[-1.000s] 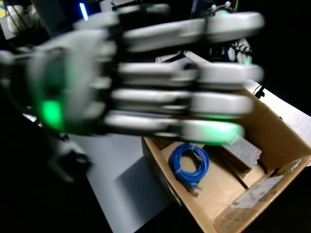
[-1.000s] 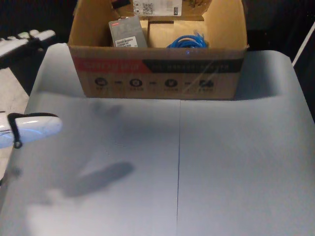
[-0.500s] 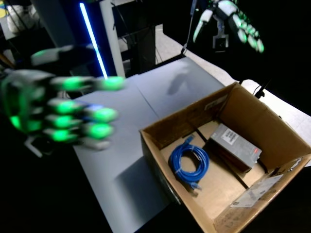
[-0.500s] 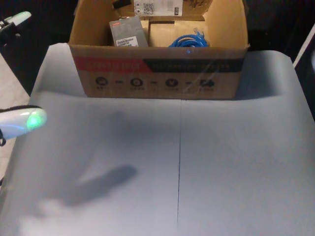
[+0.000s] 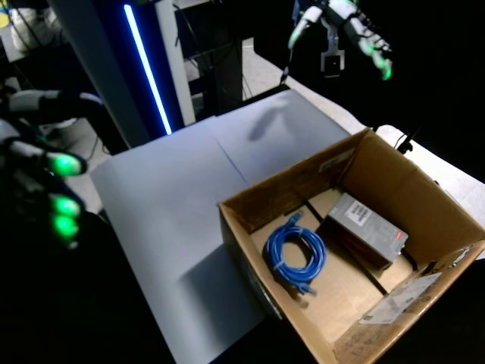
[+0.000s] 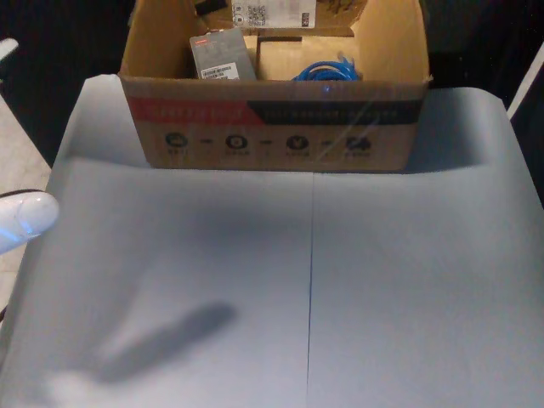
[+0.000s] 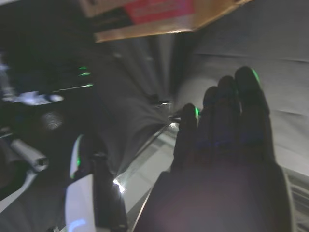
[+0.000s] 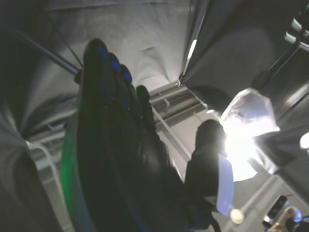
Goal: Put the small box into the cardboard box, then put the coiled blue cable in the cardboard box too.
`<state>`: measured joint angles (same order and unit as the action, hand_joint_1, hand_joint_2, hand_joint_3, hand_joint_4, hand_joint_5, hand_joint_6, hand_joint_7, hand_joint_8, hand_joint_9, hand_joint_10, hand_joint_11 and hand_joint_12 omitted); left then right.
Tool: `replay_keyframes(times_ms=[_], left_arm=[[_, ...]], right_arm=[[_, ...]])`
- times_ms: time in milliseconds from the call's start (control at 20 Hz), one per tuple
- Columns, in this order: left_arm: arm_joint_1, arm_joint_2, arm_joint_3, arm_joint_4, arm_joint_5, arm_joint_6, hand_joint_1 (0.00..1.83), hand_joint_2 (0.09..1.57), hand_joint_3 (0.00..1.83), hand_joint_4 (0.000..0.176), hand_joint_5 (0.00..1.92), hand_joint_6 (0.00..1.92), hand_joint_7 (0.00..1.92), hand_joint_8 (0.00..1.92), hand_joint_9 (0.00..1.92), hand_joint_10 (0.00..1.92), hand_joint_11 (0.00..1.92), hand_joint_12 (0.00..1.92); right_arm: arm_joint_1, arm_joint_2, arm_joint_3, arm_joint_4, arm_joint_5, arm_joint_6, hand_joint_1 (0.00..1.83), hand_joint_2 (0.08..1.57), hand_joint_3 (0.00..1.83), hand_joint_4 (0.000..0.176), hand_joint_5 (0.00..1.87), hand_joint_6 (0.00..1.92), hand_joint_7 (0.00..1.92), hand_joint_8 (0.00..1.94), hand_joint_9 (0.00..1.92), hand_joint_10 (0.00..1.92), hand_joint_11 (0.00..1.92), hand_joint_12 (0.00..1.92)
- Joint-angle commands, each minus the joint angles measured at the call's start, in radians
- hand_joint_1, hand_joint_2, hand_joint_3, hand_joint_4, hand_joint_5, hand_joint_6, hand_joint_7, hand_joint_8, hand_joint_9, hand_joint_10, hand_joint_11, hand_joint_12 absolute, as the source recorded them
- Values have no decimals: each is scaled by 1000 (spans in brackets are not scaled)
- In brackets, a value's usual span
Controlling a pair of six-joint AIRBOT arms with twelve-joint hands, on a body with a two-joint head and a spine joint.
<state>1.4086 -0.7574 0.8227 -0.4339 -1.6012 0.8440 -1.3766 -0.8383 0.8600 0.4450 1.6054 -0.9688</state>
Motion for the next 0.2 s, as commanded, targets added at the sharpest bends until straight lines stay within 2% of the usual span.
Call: replay_keyframes(times_ms=[0,100,150], left_arm=[[-4,5,2,10,-130,-5,229,907,0,176,5,0,155,2,235,7,0,782],[-5,4,2,12,-130,-4,281,964,17,160,0,0,120,0,193,0,0,796],[-7,2,0,15,-130,-6,268,967,15,173,0,0,95,0,195,1,0,795]], right_arm=[[7,7,3,3,156,10,117,1168,12,176,0,0,0,0,0,0,47,35],[8,5,4,3,156,36,19,1221,26,176,0,0,0,0,0,0,16,33],[8,-4,11,-15,156,81,15,1218,21,176,0,0,0,0,0,0,39,47]])
